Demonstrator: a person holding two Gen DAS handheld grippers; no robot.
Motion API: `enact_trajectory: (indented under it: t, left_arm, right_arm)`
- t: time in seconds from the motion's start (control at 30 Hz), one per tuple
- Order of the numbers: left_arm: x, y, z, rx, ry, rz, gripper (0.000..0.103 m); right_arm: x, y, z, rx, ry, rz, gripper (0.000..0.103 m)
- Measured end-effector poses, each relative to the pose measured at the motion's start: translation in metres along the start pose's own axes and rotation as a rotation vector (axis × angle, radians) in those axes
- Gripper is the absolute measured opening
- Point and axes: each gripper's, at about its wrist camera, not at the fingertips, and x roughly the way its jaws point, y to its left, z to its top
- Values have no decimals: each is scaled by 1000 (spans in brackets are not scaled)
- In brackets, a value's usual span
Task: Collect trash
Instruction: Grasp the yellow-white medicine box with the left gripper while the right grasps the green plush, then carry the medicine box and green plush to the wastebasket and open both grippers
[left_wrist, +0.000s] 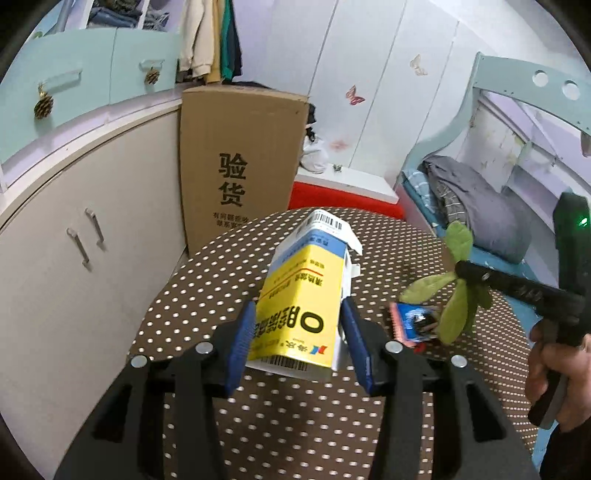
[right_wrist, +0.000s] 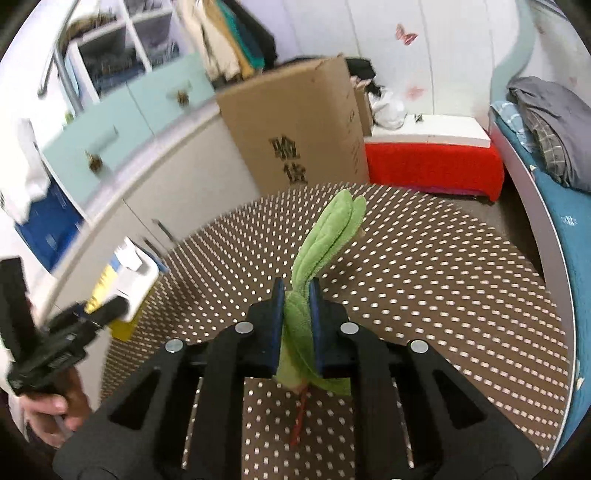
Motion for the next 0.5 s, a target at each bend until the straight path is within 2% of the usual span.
enact_trajectory:
  t: [0.13, 0.3, 0.5]
  left_arm:
    - [-9, -20, 4, 17, -18, -38, 47]
    - [-15, -57, 7, 47, -32, -87, 47]
    - [-18, -112, 6, 118, -27, -162, 47]
  right_arm:
    - [-47, -21, 1, 59, -76, 26, 14]
    - [-91, -48, -4, 96, -135, 13, 14]
    - [-140, -92, -19, 150, -209, -71, 14]
